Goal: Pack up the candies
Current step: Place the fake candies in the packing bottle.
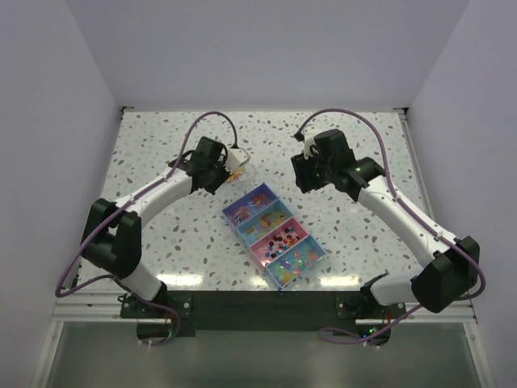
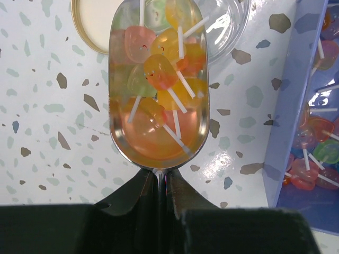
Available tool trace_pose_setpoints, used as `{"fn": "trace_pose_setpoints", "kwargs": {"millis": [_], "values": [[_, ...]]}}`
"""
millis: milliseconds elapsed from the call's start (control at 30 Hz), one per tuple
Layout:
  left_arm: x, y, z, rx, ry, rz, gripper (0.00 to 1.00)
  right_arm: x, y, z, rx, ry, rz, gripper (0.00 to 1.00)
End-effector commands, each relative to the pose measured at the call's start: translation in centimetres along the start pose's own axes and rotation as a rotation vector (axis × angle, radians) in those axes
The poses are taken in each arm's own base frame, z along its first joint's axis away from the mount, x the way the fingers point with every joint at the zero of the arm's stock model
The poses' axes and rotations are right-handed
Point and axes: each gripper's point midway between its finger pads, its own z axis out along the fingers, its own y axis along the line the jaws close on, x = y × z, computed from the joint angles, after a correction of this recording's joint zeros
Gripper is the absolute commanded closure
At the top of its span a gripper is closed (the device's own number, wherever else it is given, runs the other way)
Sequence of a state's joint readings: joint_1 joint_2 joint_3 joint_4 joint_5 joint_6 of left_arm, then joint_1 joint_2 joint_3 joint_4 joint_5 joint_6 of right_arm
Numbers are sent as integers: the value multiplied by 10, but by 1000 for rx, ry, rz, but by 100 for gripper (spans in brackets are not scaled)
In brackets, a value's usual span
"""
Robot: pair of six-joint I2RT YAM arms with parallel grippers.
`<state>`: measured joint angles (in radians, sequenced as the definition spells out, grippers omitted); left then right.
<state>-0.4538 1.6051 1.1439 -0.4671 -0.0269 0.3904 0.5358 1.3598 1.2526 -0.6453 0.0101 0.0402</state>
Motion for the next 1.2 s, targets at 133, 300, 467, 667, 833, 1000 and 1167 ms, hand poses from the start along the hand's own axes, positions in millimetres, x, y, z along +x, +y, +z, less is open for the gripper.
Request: {"fn": "trace_pose_setpoints", "kwargs": {"millis": [133,300,467,667,833,1000,1167], "values": [[-13,12,-14,-44,-11,57,100,-6,-5,-13,17,-35,-12,46],[-12,7,-12,-76,31,108,100,-6,-4,-14,14,-41,-12,46],[-14,9,-14,-126,71,143,100,-5,-5,-16,18,-47,-14,46],[-17,9,-17,-162,97,190,100,-4,-6,-17,20,-54,-13,46],[-20,10,-17,-185,124,214,100,-4,-5,-18,15,-61,-13,46],[-23,7,-18,-187,139,237,100,-3,-6,-19,20,-66,-13,46],[-22,8,-20,-203,157,259,100,-3,-7,-18,23,-66,-13,46]]}}
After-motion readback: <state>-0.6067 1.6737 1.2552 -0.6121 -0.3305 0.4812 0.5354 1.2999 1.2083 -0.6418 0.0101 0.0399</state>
